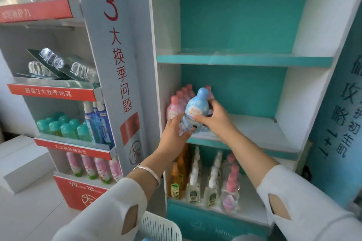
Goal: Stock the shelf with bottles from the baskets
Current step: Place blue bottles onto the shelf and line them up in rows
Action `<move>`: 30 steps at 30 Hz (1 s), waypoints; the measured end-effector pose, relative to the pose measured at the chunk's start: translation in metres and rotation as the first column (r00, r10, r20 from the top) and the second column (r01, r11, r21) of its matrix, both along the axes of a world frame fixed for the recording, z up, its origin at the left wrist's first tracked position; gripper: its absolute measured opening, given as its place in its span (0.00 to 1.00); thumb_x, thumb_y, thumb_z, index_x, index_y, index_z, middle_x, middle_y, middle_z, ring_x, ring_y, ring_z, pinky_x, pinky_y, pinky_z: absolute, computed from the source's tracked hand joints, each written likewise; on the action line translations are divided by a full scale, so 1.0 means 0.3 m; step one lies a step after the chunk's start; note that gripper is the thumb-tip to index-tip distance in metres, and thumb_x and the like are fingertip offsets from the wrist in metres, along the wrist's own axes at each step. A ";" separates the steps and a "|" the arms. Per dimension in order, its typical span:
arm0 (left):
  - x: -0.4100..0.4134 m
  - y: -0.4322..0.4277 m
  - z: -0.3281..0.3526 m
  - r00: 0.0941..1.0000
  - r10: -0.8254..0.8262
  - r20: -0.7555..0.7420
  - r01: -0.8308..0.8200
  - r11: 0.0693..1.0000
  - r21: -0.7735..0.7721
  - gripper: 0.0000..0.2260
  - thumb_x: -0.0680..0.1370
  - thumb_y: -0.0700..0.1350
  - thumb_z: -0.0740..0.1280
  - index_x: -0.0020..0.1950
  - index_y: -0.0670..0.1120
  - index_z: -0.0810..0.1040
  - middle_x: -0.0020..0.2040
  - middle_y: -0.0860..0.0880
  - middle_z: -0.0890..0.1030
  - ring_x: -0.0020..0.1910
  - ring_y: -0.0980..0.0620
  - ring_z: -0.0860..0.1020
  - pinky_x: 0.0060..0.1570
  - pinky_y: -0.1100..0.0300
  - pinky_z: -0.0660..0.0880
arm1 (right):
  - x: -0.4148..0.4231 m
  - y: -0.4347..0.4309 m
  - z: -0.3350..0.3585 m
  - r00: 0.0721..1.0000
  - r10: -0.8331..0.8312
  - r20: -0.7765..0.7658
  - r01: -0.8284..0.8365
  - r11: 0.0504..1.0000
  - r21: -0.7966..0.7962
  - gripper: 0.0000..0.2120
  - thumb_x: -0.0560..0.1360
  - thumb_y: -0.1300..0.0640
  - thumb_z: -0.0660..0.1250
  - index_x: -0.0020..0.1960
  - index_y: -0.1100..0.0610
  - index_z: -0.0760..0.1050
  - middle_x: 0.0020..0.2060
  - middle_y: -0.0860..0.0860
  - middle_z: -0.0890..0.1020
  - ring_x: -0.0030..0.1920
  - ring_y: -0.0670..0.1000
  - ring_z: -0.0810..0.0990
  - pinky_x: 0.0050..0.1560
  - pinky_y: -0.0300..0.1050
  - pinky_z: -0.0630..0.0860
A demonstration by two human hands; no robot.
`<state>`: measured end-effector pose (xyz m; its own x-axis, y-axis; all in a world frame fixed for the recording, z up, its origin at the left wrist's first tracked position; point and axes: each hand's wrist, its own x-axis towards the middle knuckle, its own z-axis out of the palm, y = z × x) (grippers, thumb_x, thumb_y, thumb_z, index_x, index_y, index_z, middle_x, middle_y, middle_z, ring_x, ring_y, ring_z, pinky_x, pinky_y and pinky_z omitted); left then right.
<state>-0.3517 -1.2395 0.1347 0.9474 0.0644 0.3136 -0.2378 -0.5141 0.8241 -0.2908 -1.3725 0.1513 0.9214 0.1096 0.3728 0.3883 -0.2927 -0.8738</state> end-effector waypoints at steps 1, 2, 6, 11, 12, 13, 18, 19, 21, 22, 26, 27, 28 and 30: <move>0.010 -0.008 0.004 1.000 -0.007 -0.003 0.007 0.999 0.035 0.22 0.78 0.42 0.63 0.71 0.50 0.63 0.68 0.49 0.69 0.66 0.50 0.69 0.64 0.55 0.68 | 0.027 -0.009 0.011 0.998 -0.051 0.026 0.051 0.998 -0.022 0.29 0.68 0.57 0.76 0.65 0.55 0.68 0.53 0.49 0.77 0.52 0.50 0.76 0.46 0.42 0.76; 0.020 -0.014 0.001 1.000 -0.016 -0.006 0.016 0.997 0.070 0.22 0.78 0.41 0.63 0.72 0.50 0.62 0.68 0.49 0.69 0.66 0.50 0.69 0.66 0.55 0.68 | 0.050 -0.017 0.017 0.995 -0.090 0.041 0.092 0.994 -0.054 0.31 0.68 0.56 0.76 0.66 0.56 0.67 0.53 0.49 0.77 0.50 0.50 0.76 0.43 0.40 0.73; 0.060 -0.019 -0.030 0.998 -0.020 -0.053 0.028 0.989 0.145 0.25 0.79 0.41 0.62 0.74 0.51 0.58 0.72 0.49 0.64 0.69 0.49 0.66 0.69 0.55 0.65 | 0.120 -0.013 -0.034 0.991 -0.130 0.018 0.131 0.960 -0.246 0.26 0.68 0.57 0.76 0.61 0.58 0.68 0.53 0.54 0.79 0.51 0.56 0.78 0.52 0.51 0.75; 0.107 -0.020 -0.071 0.990 -0.012 -0.138 0.040 0.979 0.199 0.29 0.79 0.44 0.62 0.76 0.51 0.51 0.75 0.49 0.59 0.72 0.48 0.63 0.70 0.54 0.64 | 0.154 -0.006 -0.115 0.986 -0.169 0.011 0.167 0.959 -0.227 0.25 0.68 0.57 0.75 0.62 0.57 0.69 0.55 0.56 0.78 0.53 0.57 0.78 0.53 0.54 0.76; 0.113 -0.025 -0.078 0.988 -0.017 -0.155 0.049 0.977 0.206 0.31 0.79 0.44 0.62 0.77 0.51 0.49 0.76 0.49 0.58 0.72 0.48 0.63 0.69 0.54 0.64 | 0.158 -0.009 -0.117 0.986 -0.169 0.009 0.167 0.961 -0.220 0.25 0.69 0.57 0.75 0.62 0.58 0.69 0.55 0.56 0.79 0.52 0.57 0.78 0.53 0.53 0.77; 0.121 -0.030 -0.085 0.986 -0.026 -0.167 0.061 0.975 0.213 0.32 0.79 0.43 0.62 0.77 0.51 0.47 0.76 0.49 0.58 0.72 0.49 0.63 0.69 0.54 0.64 | 0.163 -0.010 -0.119 0.985 -0.170 0.003 0.167 0.962 -0.218 0.24 0.69 0.57 0.74 0.62 0.58 0.69 0.55 0.55 0.79 0.53 0.56 0.79 0.53 0.53 0.77; 0.157 -0.058 -0.099 0.980 -0.028 -0.197 0.086 0.952 0.292 0.34 0.78 0.41 0.63 0.77 0.51 0.47 0.73 0.49 0.64 0.72 0.46 0.63 0.71 0.49 0.62 | 0.174 -0.008 -0.136 0.984 -0.176 0.018 0.176 0.960 -0.218 0.23 0.71 0.57 0.73 0.62 0.59 0.68 0.54 0.56 0.79 0.53 0.57 0.79 0.53 0.54 0.76; 0.164 -0.058 -0.100 0.980 -0.010 -0.197 0.075 0.943 0.325 0.34 0.77 0.42 0.63 0.77 0.51 0.47 0.73 0.50 0.64 0.72 0.45 0.62 0.71 0.48 0.62 | 0.176 -0.009 -0.141 0.983 -0.181 0.025 0.182 0.958 -0.220 0.23 0.71 0.56 0.73 0.62 0.59 0.68 0.55 0.56 0.79 0.53 0.57 0.79 0.53 0.53 0.76; 0.175 -0.058 -0.097 0.981 0.010 -0.191 0.060 0.931 0.360 0.33 0.77 0.43 0.63 0.77 0.52 0.48 0.72 0.51 0.66 0.72 0.44 0.62 0.69 0.46 0.64 | 0.176 -0.012 -0.144 0.983 -0.179 0.047 0.185 0.954 -0.235 0.24 0.71 0.55 0.72 0.63 0.60 0.69 0.55 0.56 0.79 0.53 0.57 0.78 0.52 0.51 0.76; 0.178 -0.057 -0.094 0.983 0.010 -0.185 0.059 0.930 0.364 0.32 0.77 0.43 0.62 0.76 0.53 0.50 0.71 0.51 0.67 0.71 0.43 0.63 0.67 0.46 0.65 | 0.176 -0.013 -0.143 0.983 -0.174 0.062 0.184 0.952 -0.244 0.24 0.71 0.55 0.72 0.63 0.60 0.69 0.55 0.56 0.79 0.54 0.57 0.78 0.52 0.51 0.76; 0.188 -0.057 -0.091 0.984 0.009 -0.178 0.057 0.930 0.362 0.28 0.77 0.43 0.62 0.74 0.53 0.54 0.68 0.49 0.70 0.68 0.42 0.64 0.65 0.46 0.66 | 0.173 -0.009 -0.143 0.986 -0.130 0.104 0.153 0.953 -0.260 0.27 0.71 0.54 0.73 0.66 0.60 0.68 0.57 0.57 0.79 0.54 0.58 0.79 0.54 0.52 0.76; 0.190 -0.057 -0.095 0.984 0.010 -0.176 0.055 0.931 0.361 0.28 0.77 0.42 0.62 0.73 0.53 0.54 0.68 0.49 0.70 0.68 0.42 0.64 0.64 0.47 0.65 | 0.172 -0.009 -0.145 0.986 -0.126 0.110 0.151 0.953 -0.263 0.27 0.71 0.54 0.73 0.66 0.60 0.68 0.57 0.57 0.79 0.55 0.58 0.79 0.54 0.52 0.76; 0.191 -0.057 -0.099 0.984 0.013 -0.176 0.053 0.931 0.360 0.28 0.77 0.43 0.62 0.73 0.53 0.54 0.69 0.49 0.70 0.69 0.42 0.63 0.65 0.47 0.64 | 0.170 -0.010 -0.146 0.986 -0.125 0.111 0.151 0.952 -0.265 0.27 0.71 0.54 0.73 0.66 0.59 0.68 0.58 0.56 0.79 0.55 0.58 0.79 0.54 0.52 0.76; 0.191 -0.058 -0.108 0.984 0.017 -0.176 0.048 0.931 0.362 0.28 0.77 0.43 0.62 0.74 0.52 0.54 0.69 0.49 0.69 0.69 0.42 0.62 0.65 0.47 0.63 | 0.168 -0.013 -0.146 0.986 -0.131 0.100 0.154 0.950 -0.270 0.28 0.71 0.53 0.73 0.67 0.58 0.68 0.58 0.55 0.79 0.55 0.57 0.78 0.53 0.50 0.76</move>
